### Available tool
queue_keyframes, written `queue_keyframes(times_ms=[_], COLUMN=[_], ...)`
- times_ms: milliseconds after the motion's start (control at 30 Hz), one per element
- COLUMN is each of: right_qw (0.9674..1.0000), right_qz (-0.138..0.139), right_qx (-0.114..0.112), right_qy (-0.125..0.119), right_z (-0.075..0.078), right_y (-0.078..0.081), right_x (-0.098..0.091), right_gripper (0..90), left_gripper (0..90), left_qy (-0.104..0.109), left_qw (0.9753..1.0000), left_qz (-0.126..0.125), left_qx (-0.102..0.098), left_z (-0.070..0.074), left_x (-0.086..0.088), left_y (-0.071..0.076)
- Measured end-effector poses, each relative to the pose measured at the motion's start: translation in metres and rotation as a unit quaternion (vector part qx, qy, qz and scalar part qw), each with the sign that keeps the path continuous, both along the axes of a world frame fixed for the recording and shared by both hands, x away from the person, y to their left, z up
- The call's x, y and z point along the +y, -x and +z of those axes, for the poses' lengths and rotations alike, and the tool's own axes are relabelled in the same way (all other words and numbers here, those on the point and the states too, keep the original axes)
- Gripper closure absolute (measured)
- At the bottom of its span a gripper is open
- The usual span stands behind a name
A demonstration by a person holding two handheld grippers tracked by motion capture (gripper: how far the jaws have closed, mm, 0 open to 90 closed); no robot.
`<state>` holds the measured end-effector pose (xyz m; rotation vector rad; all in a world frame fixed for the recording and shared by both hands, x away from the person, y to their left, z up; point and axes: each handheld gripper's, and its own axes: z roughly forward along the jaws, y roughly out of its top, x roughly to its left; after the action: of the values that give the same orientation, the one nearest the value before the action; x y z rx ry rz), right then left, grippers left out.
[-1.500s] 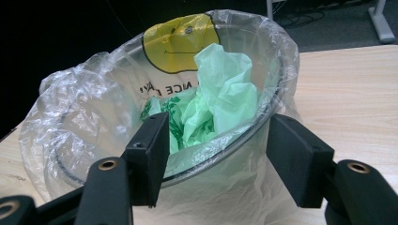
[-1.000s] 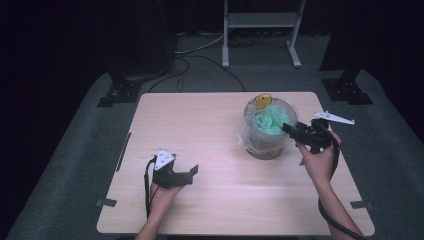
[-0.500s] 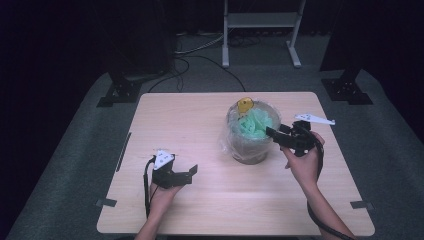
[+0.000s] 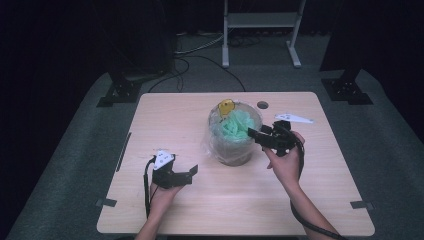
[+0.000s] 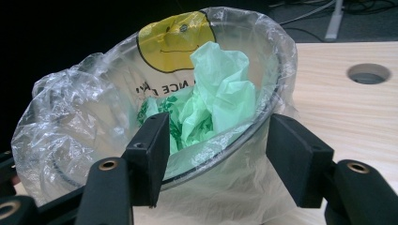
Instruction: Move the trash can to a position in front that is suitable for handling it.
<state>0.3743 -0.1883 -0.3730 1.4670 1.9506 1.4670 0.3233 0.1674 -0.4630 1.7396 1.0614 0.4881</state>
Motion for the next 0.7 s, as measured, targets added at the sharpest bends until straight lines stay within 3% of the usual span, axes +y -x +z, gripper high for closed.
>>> queue_keyframes(times_ms=[433, 700], right_qw=[0.9996, 0.9992], right_qz=[0.027, 0.035], right_qx=[-0.003, -0.003], right_qy=[-0.005, -0.02], right_z=[-0.001, -0.004], right_y=[-0.005, -0.006], right_x=[0.042, 0.054], right_gripper=[39.7, 39.2], left_gripper=[0.0, 0.0], left_qy=[-0.004, -0.003], left_qw=[0.9999, 0.9998], left_qz=[-0.008, -0.016], left_qx=[-0.006, -0.012], left_z=[0.001, 0.002], left_x=[-0.003, -0.003], left_y=[0.001, 0.002])
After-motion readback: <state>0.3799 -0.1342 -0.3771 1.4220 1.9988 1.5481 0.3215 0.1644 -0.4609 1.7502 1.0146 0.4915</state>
